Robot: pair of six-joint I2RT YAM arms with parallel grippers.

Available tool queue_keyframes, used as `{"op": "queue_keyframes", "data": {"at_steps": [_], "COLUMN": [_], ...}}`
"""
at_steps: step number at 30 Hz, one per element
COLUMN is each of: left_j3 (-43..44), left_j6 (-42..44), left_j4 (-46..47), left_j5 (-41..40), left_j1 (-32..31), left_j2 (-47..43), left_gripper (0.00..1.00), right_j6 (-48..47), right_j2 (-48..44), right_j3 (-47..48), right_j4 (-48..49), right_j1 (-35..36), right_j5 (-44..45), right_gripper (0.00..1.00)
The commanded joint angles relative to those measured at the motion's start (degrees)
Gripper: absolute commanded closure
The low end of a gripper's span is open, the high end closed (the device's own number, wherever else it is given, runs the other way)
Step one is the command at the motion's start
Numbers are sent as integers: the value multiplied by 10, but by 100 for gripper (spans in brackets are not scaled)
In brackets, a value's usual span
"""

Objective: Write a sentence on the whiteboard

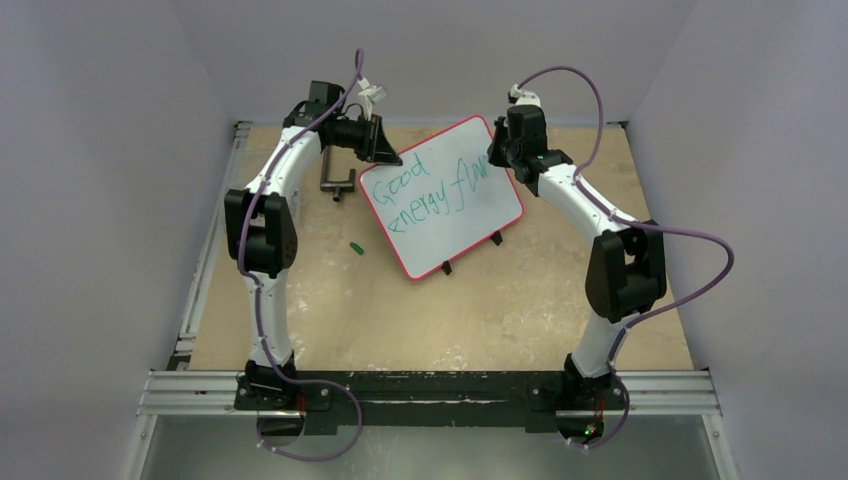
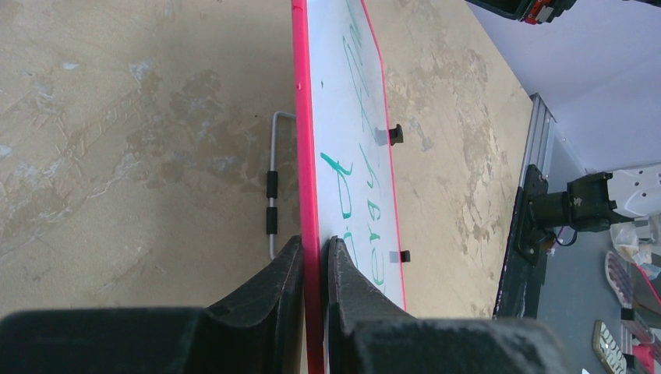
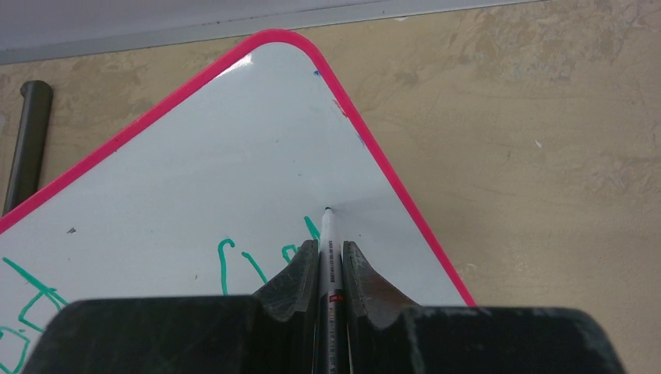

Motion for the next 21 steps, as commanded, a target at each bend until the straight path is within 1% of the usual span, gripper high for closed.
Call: {"op": "queue_keyframes", "data": {"at_steps": [1,11,21], "left_j3": [1,1,-1], "left_j6": [39,43,44], "left_j4": [24,19,17], "left_j5": [22,19,19], "left_j1": [-5,-5,-5], "left_j2": [-41,-42,-44], "left_gripper": [100,100,100], "right_j6": [-9,-10,-13], "right_j2": [4,-62,-82], "right_j3": [18,-21,-34], "right_j4": [-3,9,10], "right_j1": [-1,-2,-20], "right_j5": [8,20,26], "right_gripper": [100,100,100]}}
